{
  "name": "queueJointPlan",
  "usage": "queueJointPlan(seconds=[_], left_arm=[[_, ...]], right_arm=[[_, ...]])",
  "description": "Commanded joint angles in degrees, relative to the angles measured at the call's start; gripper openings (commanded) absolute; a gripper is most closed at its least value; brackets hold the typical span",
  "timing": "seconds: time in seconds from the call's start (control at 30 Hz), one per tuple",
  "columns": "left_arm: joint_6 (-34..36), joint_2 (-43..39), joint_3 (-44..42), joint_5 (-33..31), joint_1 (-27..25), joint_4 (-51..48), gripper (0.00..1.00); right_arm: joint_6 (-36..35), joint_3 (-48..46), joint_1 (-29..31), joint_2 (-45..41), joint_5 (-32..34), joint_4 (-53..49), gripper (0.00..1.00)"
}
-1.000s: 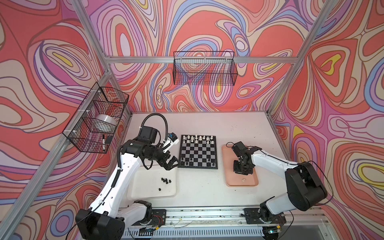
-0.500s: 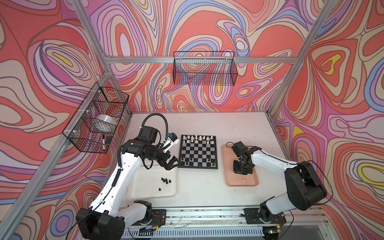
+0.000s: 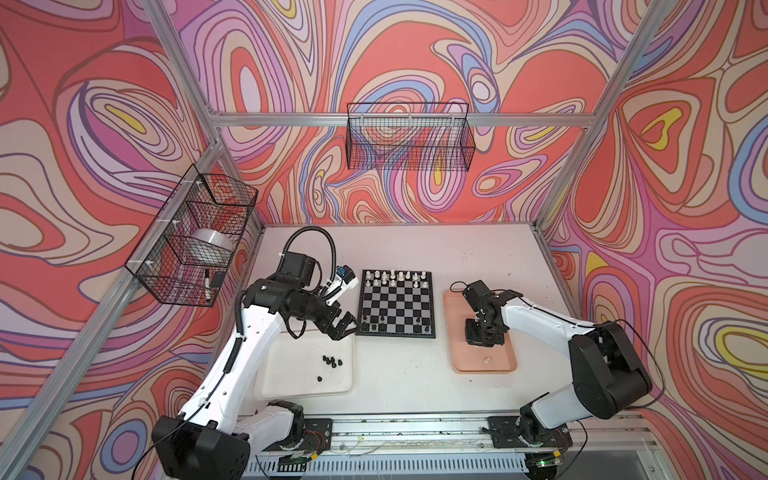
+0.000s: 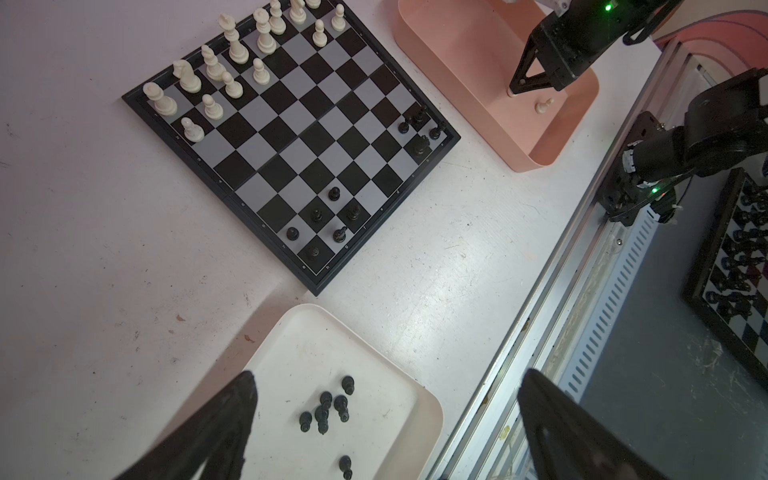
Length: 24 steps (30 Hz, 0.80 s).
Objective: Set up the chess pieces on the board
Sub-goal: 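Close the right gripper on the cream pawn and start lifting it, then carry the held cream pawn with the right gripper over the chessboard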
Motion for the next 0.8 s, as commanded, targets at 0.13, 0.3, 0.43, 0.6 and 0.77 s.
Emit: queueJointPlan(seconds=[0.13, 0.3, 0.43, 0.6, 0.77], left_arm=[[0.32, 0.18, 0.94, -0.61, -0.40, -0.57, 0.99], [0.43, 0.23, 0.90, -1.15, -0.39, -0.43, 0.99], [0.38, 0.37, 0.90, -1.56, -0.43, -0.23, 0.98], [0.34, 0.47, 0.68, -2.25, -0.38, 0.12, 0.98], [0.34, 0.09, 0.06, -2.97, -0.44, 0.64, 0.99]], right_arm=[[-2.11, 3.84, -0.09, 1.04, -0.75, -1.96, 0.07], [-2.86, 7.36, 1.05, 2.52, -0.71, -3.66, 0.07], [-3.22, 12.06, 3.13, 4.49, 0.02, -5.42, 0.07], [-3.82, 19.07, 5.51, 7.45, 0.11, -7.63, 0.07], [-5.01, 27.17, 7.81, 11.66, 0.30, -9.60, 0.07]])
